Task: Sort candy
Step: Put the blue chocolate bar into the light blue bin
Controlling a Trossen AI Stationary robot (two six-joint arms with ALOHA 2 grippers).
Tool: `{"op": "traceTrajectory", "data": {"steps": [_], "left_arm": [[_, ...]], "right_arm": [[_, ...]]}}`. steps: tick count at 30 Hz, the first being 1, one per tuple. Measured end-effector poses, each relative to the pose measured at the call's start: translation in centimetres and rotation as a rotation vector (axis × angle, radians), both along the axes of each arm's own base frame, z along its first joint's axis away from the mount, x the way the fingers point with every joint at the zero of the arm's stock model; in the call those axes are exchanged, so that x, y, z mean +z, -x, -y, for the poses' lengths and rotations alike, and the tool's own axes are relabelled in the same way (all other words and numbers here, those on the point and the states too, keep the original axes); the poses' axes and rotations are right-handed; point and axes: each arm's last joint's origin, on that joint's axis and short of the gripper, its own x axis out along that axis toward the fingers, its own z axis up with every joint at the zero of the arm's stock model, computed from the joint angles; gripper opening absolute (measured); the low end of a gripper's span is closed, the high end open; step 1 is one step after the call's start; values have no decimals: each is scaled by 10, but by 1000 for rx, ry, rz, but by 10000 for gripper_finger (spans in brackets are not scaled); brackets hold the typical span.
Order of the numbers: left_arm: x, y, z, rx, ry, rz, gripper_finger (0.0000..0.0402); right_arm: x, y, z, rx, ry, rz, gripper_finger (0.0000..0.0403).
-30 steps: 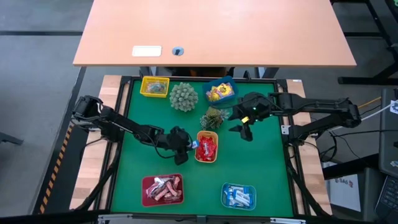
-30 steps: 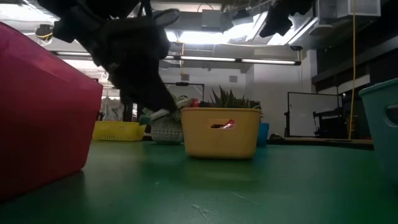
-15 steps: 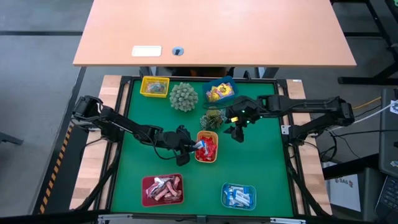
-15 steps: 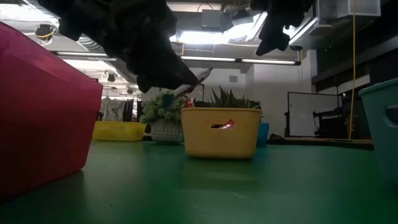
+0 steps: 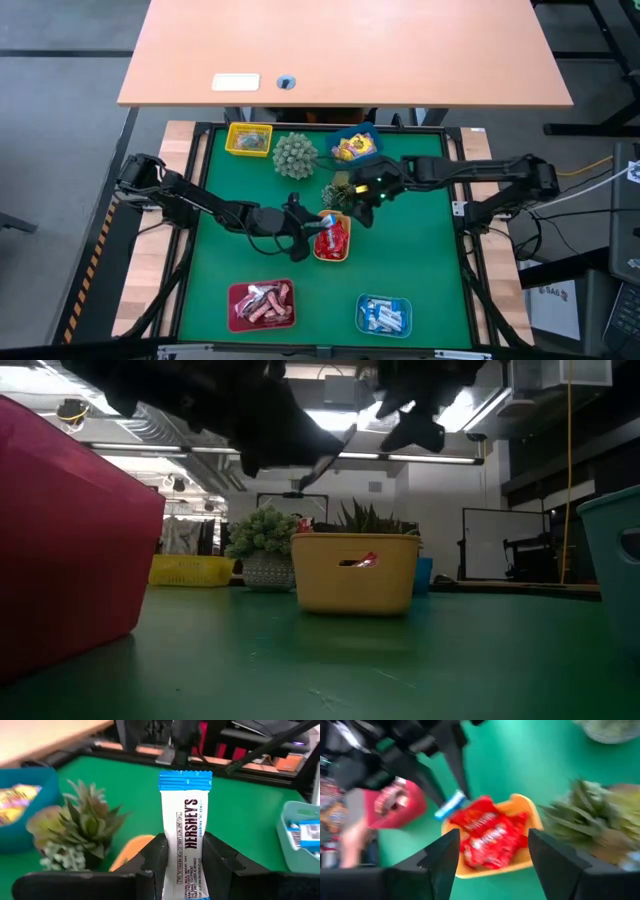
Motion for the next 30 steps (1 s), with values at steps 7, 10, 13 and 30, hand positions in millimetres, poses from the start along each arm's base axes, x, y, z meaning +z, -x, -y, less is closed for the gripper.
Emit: {"op": "traceTrajectory", "data": {"steps": [7, 10, 13, 30], "left_arm": [[2, 0, -1, 9, -66, 3, 88], [2, 0, -1, 21, -70, 7, 88], [3, 0, -2, 38, -74, 13, 88], [3, 0, -2, 69, -84, 15, 89]], "right_arm": [[-1, -20, -1, 3, -97, 114, 234], [-7, -26, -1, -18, -119, 99, 234], [-14, -30, -1, -21, -151, 74, 234], [-31, -42, -2, 12, -182, 50, 185]]}}
